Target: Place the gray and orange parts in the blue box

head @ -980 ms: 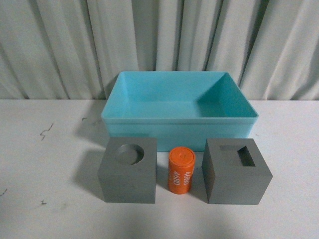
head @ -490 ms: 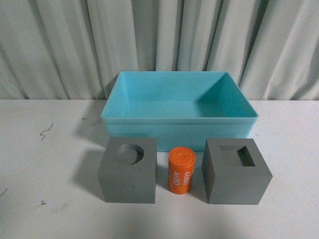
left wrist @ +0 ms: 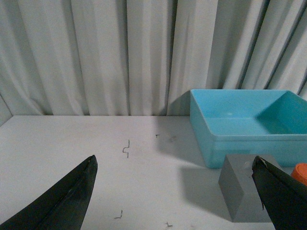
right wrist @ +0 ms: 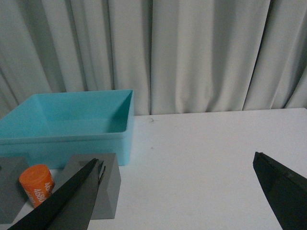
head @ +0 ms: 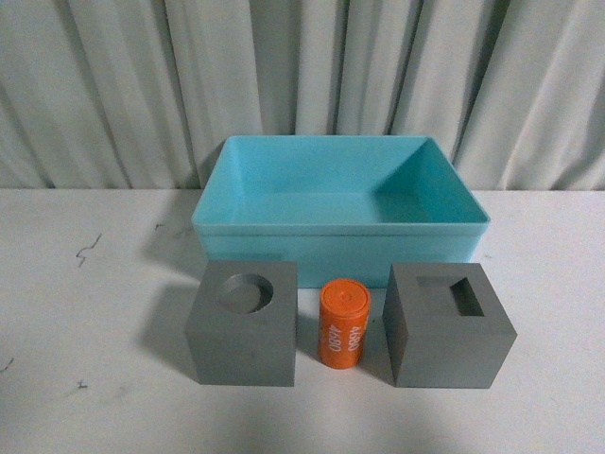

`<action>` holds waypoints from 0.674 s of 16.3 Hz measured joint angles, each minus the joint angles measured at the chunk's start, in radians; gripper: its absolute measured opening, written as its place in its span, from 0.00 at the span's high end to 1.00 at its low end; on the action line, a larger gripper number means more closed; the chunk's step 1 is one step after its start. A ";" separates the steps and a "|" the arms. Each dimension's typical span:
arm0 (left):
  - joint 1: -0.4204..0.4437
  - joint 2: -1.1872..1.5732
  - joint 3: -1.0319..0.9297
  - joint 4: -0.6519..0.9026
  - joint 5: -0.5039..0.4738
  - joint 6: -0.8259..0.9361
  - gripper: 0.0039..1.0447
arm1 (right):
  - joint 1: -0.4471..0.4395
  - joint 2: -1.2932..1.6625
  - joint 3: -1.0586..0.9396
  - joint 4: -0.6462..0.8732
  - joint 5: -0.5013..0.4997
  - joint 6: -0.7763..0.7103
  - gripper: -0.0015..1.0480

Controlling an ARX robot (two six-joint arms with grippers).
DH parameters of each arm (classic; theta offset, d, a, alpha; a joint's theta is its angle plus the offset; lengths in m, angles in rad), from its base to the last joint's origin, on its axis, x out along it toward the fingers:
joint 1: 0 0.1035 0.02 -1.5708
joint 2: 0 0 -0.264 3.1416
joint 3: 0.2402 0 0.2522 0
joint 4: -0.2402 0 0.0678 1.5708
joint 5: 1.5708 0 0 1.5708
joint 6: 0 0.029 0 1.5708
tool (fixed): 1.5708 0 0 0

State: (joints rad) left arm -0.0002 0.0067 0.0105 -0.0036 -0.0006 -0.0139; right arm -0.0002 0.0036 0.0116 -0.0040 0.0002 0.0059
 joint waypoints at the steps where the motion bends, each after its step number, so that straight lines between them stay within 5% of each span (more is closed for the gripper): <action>1: 0.000 0.000 0.000 0.000 0.000 0.000 0.06 | 0.000 0.000 0.000 0.000 0.000 0.000 0.06; 3: 0.000 0.000 0.000 0.000 0.000 0.000 0.06 | -0.003 0.011 0.009 -0.046 -0.009 0.009 0.06; 4: 0.000 0.000 0.000 0.000 0.000 0.000 0.06 | -0.043 0.165 0.103 -0.240 -0.085 0.059 0.06; 5: 0.000 0.000 0.000 0.000 0.003 0.000 0.06 | -0.083 0.322 0.166 -0.266 -0.115 0.079 0.06; 8: 0.000 0.000 0.000 0.000 0.000 0.000 0.06 | -0.143 0.724 0.354 -0.010 -0.269 0.046 0.06; 11: 0.000 0.000 0.000 0.000 0.000 0.000 0.06 | -0.072 1.178 0.452 0.139 -0.303 -0.071 0.06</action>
State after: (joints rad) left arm -0.0002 0.0067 0.0105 -0.0040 -0.0002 -0.0139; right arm -0.0727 1.1812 0.4637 0.1352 -0.3027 -0.0654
